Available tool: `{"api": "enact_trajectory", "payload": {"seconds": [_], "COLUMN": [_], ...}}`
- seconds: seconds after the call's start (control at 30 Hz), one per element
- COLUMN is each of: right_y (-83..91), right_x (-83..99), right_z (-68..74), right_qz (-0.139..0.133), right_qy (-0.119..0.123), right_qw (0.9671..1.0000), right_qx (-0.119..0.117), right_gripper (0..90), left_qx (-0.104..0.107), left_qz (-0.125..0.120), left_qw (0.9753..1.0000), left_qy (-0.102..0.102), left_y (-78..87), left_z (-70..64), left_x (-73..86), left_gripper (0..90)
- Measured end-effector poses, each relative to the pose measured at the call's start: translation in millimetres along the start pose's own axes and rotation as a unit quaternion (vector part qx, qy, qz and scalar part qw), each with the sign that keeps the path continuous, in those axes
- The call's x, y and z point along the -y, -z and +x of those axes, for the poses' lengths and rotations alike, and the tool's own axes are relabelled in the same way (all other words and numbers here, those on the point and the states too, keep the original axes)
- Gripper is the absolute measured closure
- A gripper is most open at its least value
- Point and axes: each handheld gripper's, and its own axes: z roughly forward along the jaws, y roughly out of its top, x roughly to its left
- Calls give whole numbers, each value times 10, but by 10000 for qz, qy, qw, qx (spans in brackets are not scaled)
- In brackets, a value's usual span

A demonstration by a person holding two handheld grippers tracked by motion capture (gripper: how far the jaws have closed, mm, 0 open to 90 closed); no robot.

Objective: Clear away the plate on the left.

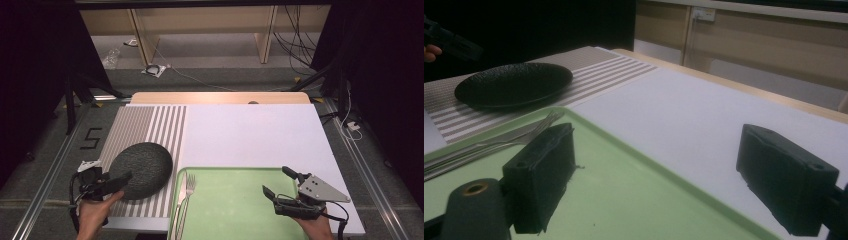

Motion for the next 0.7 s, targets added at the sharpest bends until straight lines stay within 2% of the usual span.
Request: {"api": "enact_trajectory", "payload": {"seconds": [0.03, 0.1, 0.17, 0.3, 0.37, 0.43, 0.47, 0.53, 0.6, 0.67, 0.7], "right_y": [1, 1, 1, 2, -1, -3, -4, -3, -2, -3, -3], "right_x": [1, 2, 2, 1, 2, 4, 3, 2, 2, 3, 3], "right_z": [-1, -2, -3, -1, -1, 2, 3, 3, 3, 2, 3], "right_qz": [1, -3, 2, 22, 22, 22, 17, 17, 18, 20, 22], "right_qy": [-1, -11, -19, 4, -8, 2, 0, 1, 4, -4, -3], "right_qw": [10000, 10000, 10000, 10000, 10000, 10000, 10000, 10000, 10000, 10000, 10000], "right_qx": [2, 4, 3, 2, 10, 5, 6, 6, 7, 6, 6], "right_gripper": [166, 166, 166, 168, 168, 170, 169, 169, 169, 169, 169], "left_qx": [13, -24, 38, -53, -12, 72, 71, 140, 153, 255, 301], "left_qz": [-30, -4, -9, 4, -22, -62, -69, -126, -186, -157, -150], "left_qw": [9999, 9996, 9984, 9964, 9938, 9891, 9877, 9808, 9756, 9699, 9661], "left_qy": [147, 276, 568, 846, 1110, 1467, 1559, 1940, 2183, 2417, 2558], "left_y": [11, 19, 22, 30, 36, 48, 52, 65, 85, 97, 100], "left_z": [30, 62, 95, 133, 158, 192, 201, 232, 261, 288, 299], "left_x": [2, 11, 25, 43, 63, 90, 100, 136, 170, 204, 225], "left_gripper": [162, 162, 161, 161, 162, 162, 162, 162, 162, 163, 163]}}
